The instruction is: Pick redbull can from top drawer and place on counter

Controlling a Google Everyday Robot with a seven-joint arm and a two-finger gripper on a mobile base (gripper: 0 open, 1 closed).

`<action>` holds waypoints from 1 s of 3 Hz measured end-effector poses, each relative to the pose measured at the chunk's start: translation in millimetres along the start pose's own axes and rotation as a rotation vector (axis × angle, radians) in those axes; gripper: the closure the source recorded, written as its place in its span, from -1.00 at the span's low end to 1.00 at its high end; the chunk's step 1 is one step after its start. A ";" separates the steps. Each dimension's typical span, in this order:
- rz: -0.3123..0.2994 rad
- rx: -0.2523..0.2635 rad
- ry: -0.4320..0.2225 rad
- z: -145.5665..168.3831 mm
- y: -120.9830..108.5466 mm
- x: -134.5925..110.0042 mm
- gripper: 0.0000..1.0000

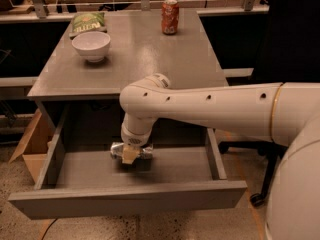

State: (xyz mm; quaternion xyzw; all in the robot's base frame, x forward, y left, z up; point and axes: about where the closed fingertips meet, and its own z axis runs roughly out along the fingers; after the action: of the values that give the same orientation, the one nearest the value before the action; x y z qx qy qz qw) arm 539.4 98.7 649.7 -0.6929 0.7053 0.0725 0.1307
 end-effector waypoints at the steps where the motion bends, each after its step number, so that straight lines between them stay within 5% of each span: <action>1: 0.009 0.091 -0.021 -54.8 -11.5 10.6 1.00; 2: -0.011 0.182 -0.002 -115.0 -27.4 17.7 1.00; 3: -0.012 0.182 -0.002 -115.0 -27.4 17.7 1.00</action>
Offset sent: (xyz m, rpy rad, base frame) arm 0.0330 -0.0840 0.1719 -0.0432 -0.2807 -0.0480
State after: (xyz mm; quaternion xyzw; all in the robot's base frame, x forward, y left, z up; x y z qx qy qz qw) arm 556.9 48.4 756.7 -0.6821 0.7049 0.0080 0.1945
